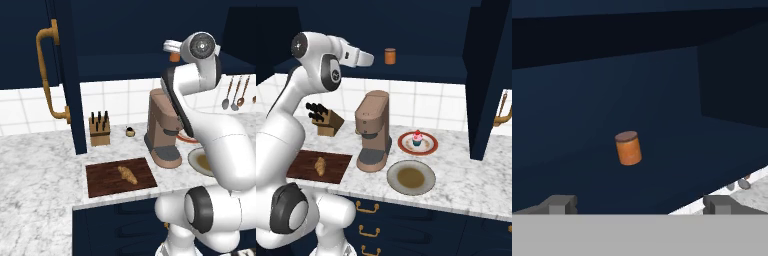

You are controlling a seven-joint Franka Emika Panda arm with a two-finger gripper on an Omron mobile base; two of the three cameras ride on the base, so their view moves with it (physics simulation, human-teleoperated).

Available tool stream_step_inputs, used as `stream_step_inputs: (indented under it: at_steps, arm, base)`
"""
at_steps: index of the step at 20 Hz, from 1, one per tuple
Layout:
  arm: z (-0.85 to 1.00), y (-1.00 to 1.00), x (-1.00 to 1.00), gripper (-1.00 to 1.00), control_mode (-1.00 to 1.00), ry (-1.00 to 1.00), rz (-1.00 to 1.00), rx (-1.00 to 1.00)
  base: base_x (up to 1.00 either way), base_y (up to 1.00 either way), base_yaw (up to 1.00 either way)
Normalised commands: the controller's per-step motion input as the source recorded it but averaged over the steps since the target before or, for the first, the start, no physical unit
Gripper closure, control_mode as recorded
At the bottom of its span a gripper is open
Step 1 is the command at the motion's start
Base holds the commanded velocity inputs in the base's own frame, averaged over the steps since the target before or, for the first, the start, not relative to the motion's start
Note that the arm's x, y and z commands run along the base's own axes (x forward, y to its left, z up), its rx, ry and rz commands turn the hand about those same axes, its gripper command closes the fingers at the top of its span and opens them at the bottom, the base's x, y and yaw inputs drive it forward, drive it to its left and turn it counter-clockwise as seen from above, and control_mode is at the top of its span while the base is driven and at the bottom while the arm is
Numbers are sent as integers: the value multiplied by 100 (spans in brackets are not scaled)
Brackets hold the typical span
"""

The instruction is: From the different types of pastries on the counter, select a croissant and place it on the cutting board. Then retrieve a jar of jam from the cabinet and place it alongside the croissant on the cutting board.

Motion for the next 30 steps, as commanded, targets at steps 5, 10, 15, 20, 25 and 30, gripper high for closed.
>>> stream_step_inputs:
  at_steps: [5,10,15,20,25,30]
  arm:
    - [-22,-15,2,-100,-100,-10,0,0]
    - [0,-7,21,-100,-100,2,0,0]
    - [5,-7,13,-100,-100,3,0,0]
    - [0,-8,8,-100,-100,0,0,0]
    - [0,-7,27,-100,-100,1,0,0]
    - [0,0,47,-100,-100,19,0,0]
  base:
    - [0,0,0]
    - [0,0,0]
    - [0,0,0]
    - [0,0,0]
    - [0,0,0]
    - [0,0,0]
